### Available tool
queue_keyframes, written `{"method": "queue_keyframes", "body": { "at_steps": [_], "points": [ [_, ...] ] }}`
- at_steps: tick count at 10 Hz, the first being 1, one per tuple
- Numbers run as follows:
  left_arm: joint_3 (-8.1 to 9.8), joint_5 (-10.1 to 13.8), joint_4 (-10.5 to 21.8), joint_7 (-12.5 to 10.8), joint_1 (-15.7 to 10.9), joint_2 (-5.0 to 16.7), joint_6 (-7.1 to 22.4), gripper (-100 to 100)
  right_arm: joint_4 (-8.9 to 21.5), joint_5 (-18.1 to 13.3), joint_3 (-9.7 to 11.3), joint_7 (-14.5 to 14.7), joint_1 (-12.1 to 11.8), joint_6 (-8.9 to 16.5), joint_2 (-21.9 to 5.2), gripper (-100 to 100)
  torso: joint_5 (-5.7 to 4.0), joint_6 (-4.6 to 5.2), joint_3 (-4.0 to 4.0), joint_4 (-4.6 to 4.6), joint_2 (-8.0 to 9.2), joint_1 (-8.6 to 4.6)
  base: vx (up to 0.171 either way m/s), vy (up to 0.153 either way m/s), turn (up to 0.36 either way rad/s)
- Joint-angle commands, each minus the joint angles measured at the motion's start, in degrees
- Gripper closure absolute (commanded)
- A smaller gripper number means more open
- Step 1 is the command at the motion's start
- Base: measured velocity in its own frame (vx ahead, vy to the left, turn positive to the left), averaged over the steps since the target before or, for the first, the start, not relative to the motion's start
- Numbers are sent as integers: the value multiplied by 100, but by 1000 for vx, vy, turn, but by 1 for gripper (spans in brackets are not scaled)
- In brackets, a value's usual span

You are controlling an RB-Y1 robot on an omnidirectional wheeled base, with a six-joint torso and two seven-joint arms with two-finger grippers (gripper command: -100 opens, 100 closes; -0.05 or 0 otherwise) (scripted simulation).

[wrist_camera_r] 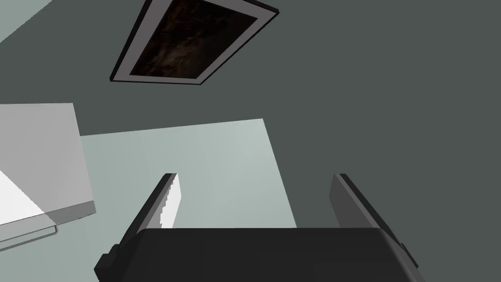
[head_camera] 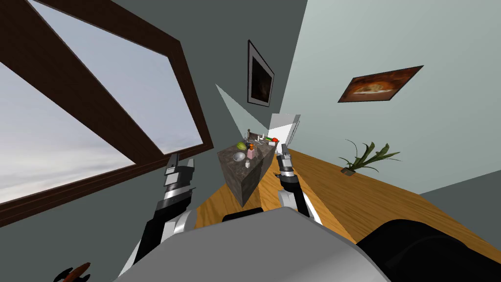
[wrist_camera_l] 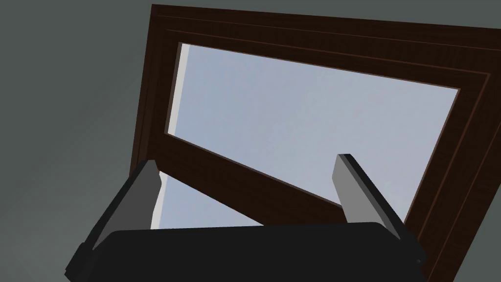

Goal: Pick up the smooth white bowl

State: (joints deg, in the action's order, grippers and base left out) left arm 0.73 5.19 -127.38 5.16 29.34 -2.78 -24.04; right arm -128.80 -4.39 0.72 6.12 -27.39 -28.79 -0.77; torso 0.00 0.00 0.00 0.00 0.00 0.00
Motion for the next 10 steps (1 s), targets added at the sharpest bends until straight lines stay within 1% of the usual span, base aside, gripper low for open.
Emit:
{"method": "queue_keyframes", "body": {
  "at_steps": [1, 3, 6, 7, 8, 10],
  "points": [
    [49, 38, -4, -30, -4, 237, 82, -100, 0, 0, 0, 0, 0, 0, 0, 0, 0, 0, 0, 0, 0, 0, 0, -23, -18],
    [162, 124, -9, -99, -13, 575, 274, -100, 0, 0, 1, 0, 0, 0, 1, 0, -3, 0, 0, 0, 0, -16, 1, -65, -29],
    [432, 324, -24, -263, -35, 989, 737, -100, 0, 0, 1, 0, 0, 0, 1, 0, -8, 1, -2, -1, -4, -38, 10, -106, -43],
    [544, 406, -31, -331, -44, 1091, 887, -100, 0, 0, 1, 0, 0, 0, 1, 0, -10, 1, -2, -1, -3, -43, 7, -130, -54],
    [544, 406, -31, -331, -44, 1091, 940, -100, 0, 0, 1, 0, 0, 0, 1, 0, -11, 1, -2, -1, -3, -48, -6, -82, -21],
    [795, 586, -48, -482, -65, 1252, 1291, -100, 0, 0, 1, 0, 0, 0, 1, 0, -7, 1, 2, 1, 3, -30, 8, -96, -65]
  ]
}}
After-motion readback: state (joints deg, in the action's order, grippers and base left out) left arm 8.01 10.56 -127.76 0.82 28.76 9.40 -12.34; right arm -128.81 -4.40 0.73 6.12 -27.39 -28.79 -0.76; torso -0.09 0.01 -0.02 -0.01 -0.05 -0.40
